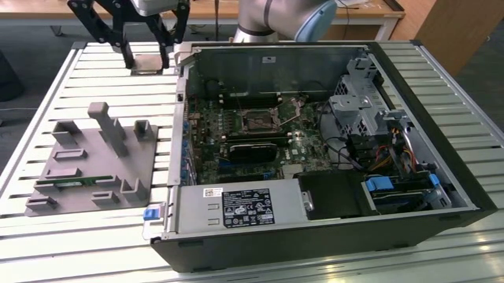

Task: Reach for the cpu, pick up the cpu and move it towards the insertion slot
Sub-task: 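Pick up the cpu and move it towards the insertion slot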

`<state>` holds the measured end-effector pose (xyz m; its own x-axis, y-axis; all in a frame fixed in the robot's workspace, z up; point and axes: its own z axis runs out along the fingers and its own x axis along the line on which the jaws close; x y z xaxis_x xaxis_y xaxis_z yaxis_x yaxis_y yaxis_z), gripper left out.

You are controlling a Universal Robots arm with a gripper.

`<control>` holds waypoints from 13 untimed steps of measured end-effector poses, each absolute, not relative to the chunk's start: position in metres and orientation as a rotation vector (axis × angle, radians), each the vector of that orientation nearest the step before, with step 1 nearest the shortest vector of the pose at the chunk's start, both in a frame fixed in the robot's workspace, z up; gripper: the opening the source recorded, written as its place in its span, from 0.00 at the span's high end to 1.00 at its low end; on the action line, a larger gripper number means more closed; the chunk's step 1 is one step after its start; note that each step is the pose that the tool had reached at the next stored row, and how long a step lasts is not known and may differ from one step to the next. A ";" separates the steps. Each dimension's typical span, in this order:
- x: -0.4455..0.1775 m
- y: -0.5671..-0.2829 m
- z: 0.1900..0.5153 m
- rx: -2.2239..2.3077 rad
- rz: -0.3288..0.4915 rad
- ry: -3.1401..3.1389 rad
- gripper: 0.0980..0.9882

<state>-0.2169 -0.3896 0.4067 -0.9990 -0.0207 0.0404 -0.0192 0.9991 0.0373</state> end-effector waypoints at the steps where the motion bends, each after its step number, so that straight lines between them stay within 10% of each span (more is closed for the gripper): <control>1: -0.215 -0.389 0.407 0.031 -0.057 -3.100 0.50; 13: -0.190 -0.378 0.407 0.031 -0.057 -3.100 0.50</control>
<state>-0.1905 -0.3776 0.4067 -0.9990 -0.0207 0.0405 -0.0192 0.9991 0.0372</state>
